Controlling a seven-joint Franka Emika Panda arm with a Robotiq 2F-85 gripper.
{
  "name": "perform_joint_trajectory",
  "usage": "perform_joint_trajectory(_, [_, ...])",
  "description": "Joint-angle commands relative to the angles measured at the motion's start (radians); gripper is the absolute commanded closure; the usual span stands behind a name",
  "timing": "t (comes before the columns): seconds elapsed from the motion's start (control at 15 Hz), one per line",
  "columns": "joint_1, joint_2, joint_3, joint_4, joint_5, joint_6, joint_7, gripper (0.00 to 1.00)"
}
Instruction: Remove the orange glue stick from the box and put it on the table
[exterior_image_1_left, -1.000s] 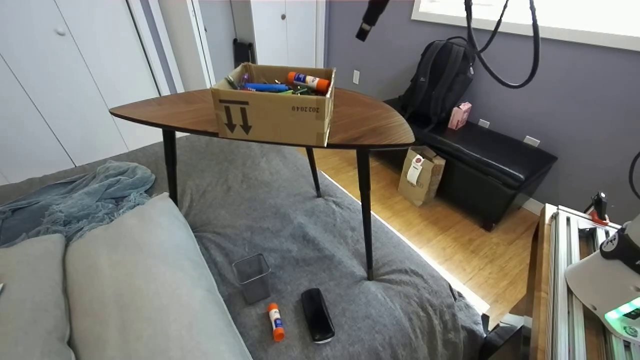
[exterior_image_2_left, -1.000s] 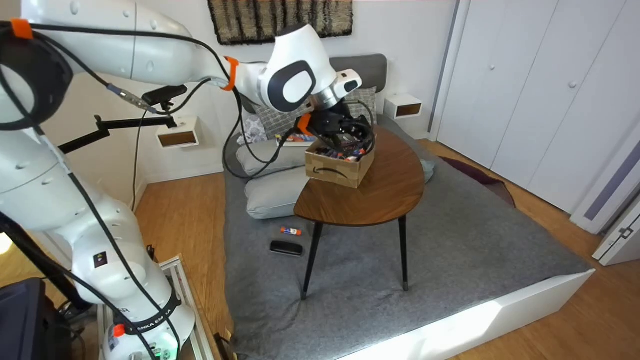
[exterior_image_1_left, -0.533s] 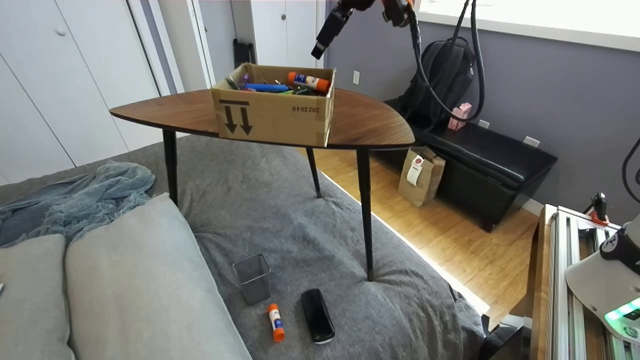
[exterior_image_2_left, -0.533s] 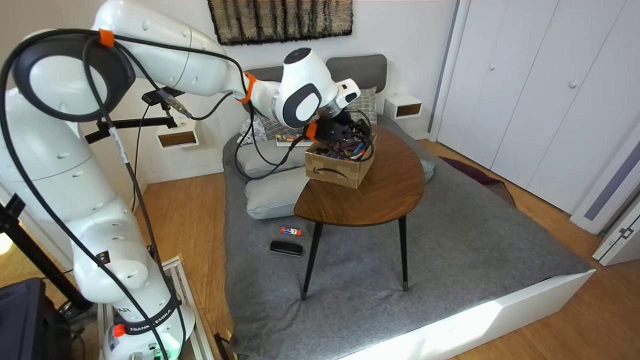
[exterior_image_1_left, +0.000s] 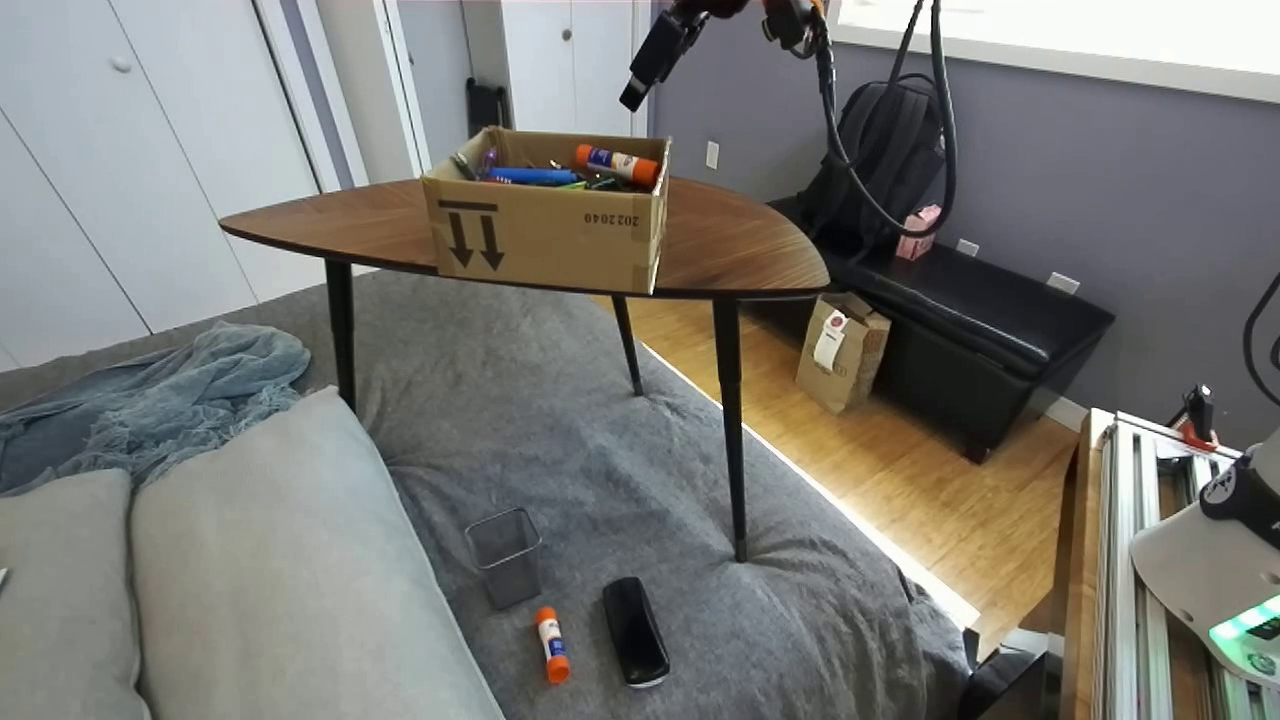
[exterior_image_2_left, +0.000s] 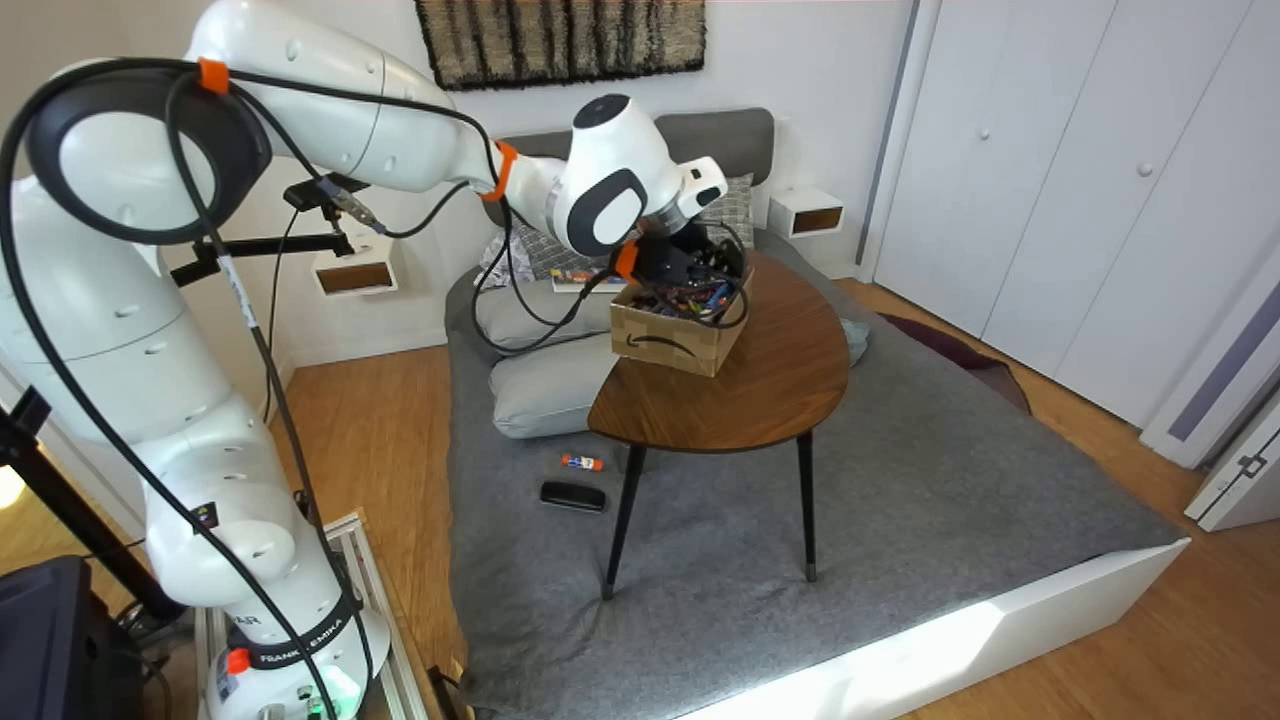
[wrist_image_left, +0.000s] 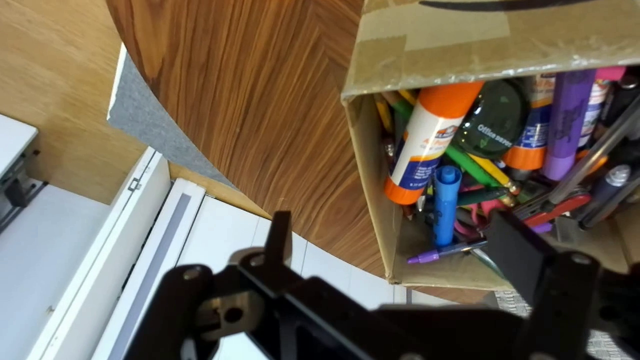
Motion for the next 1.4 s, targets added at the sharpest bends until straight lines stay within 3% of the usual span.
perform_joint_trajectory(0.0, [0.012,0.021,0.008,0.005,0.131,0.061,-0.043,0.00])
perform_joint_trajectory(0.33, [0.029,0.066,0.031,0.022,0.231,0.054,-0.051,0.00])
perform_joint_trajectory(0.93, [0.023,0.105,0.036,0.024,0.234,0.050,-0.001,0.00])
perform_joint_trajectory(1.33, [0.023,0.115,0.035,0.032,0.248,0.035,0.014,0.29])
